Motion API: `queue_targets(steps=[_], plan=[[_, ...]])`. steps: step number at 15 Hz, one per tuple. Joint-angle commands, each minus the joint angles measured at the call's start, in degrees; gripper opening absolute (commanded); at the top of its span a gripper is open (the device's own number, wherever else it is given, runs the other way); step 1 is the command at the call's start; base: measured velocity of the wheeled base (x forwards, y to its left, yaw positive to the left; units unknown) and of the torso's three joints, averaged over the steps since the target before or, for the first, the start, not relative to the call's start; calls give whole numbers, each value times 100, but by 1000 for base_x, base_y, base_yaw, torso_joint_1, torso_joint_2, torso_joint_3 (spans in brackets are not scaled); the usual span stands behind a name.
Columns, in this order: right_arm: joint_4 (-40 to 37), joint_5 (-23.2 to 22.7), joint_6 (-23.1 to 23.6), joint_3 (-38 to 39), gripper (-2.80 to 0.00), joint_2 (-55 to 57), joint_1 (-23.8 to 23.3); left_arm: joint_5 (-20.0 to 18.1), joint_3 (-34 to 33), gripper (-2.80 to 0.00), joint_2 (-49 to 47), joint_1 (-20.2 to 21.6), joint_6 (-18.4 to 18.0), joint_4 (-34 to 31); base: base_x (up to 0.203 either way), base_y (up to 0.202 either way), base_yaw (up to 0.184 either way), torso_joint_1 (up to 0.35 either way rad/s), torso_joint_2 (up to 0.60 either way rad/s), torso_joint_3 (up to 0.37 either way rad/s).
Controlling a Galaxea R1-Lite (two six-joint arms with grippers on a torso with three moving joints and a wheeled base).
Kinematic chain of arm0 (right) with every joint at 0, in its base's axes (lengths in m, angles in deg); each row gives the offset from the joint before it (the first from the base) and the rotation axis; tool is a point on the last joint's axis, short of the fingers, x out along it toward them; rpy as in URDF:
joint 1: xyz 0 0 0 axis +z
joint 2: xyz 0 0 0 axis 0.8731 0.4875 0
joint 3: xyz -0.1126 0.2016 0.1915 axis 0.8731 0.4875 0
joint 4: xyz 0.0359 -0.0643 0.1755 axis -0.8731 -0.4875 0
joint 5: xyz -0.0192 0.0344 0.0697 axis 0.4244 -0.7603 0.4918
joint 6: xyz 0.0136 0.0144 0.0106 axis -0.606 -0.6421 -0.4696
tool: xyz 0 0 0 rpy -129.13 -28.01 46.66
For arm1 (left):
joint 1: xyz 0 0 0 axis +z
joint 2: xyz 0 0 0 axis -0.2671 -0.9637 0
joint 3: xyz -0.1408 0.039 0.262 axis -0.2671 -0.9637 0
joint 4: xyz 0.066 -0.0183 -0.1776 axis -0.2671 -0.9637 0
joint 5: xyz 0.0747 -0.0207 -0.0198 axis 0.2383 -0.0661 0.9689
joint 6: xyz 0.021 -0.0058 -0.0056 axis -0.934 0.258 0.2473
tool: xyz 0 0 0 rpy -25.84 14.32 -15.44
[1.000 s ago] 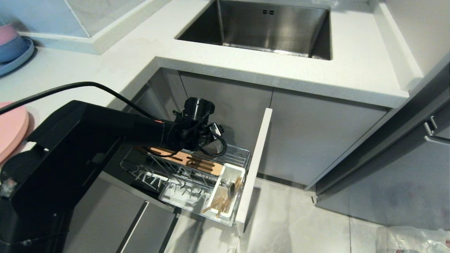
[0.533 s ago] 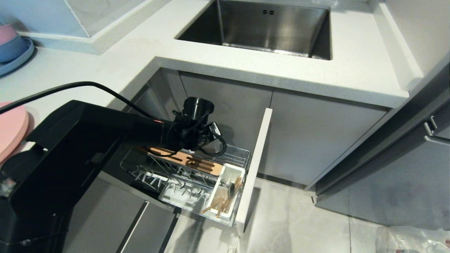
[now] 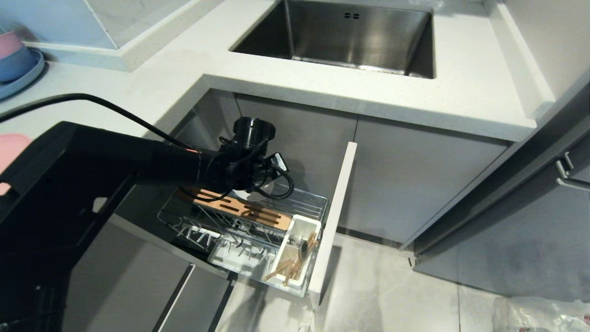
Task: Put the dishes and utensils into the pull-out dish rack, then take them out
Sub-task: Take the bowl out of the cupboard
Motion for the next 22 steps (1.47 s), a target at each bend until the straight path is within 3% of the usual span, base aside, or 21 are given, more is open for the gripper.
queue_targets(steps=[1, 9, 12, 15, 17, 22], plan=[[1, 0, -5, 9, -280, 5, 7, 18, -88, -280, 399, -62, 24, 4, 0, 0, 0, 0, 0, 0], [1, 0, -2, 9, -280, 5, 1, 261, -912, -280, 2843, -957, -64, -44, 0, 0, 0, 0, 0, 0], [1, 0, 1, 9, -280, 5, -2, 513, -1223, -280, 4013, -1519, -505, -33, 0, 0, 0, 0, 0, 0], [1, 0, -5, 9, -280, 5, 1, 602, -1345, -280, 4987, -1608, -1068, -44, 0, 0, 0, 0, 0, 0], [1, 0, 4, 9, -280, 5, -2, 575, -1439, -280, 5426, -1034, -1522, -136, 0, 0, 0, 0, 0, 0], [1, 0, -2, 9, -280, 5, 7, 269, -1344, -280, 6051, 1246, -2835, -881, 0, 0, 0, 0, 0, 0]])
